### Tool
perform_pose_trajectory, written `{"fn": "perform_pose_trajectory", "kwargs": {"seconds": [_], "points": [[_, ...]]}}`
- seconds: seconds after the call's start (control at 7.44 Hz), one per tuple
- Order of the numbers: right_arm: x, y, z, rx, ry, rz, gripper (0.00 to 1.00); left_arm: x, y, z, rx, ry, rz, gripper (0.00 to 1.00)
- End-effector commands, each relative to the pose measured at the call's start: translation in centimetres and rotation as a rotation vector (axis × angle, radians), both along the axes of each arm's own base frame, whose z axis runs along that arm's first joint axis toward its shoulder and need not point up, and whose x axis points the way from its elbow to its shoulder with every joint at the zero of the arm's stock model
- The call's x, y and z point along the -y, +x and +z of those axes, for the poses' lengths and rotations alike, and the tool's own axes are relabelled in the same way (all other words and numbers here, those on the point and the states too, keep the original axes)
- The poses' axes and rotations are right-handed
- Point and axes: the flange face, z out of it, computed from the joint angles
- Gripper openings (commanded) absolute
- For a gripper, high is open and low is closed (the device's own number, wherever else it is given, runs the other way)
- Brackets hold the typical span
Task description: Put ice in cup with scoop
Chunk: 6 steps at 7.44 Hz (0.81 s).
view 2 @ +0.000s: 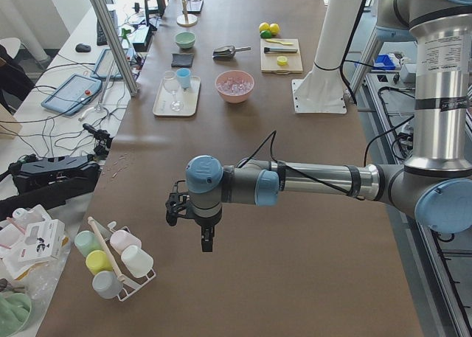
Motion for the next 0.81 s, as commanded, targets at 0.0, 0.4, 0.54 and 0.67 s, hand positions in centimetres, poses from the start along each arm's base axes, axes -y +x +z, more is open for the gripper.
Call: {"fn": "perform_pose_trajectory", "kwargs": {"seconds": [0.0, 0.4, 0.54, 0.67], "points": [[0.1, 0.0, -2.1, 0.000, 0.042, 0.001, 1.00, -0.2, 0.0, 0.2, -0.001, -0.004, 0.000, 0.98], [0.5, 0.0, -3.0, 0.003, 0.055, -0.001, 1.00, 0.6, 0.1, 0.0, 0.003, 0.006, 0.007, 0.98], [0.8, -0.1, -3.5, 0.003, 0.065, 0.000, 1.00, 1.3, 1.2, 0.2, 0.009, 0.001, 0.031, 0.98], [1.2, -0.6, -3.9, 0.007, 0.046, 0.012, 1.00, 2.1, 1.9, -0.3, 0.029, 0.013, 0.045, 0.98]]}}
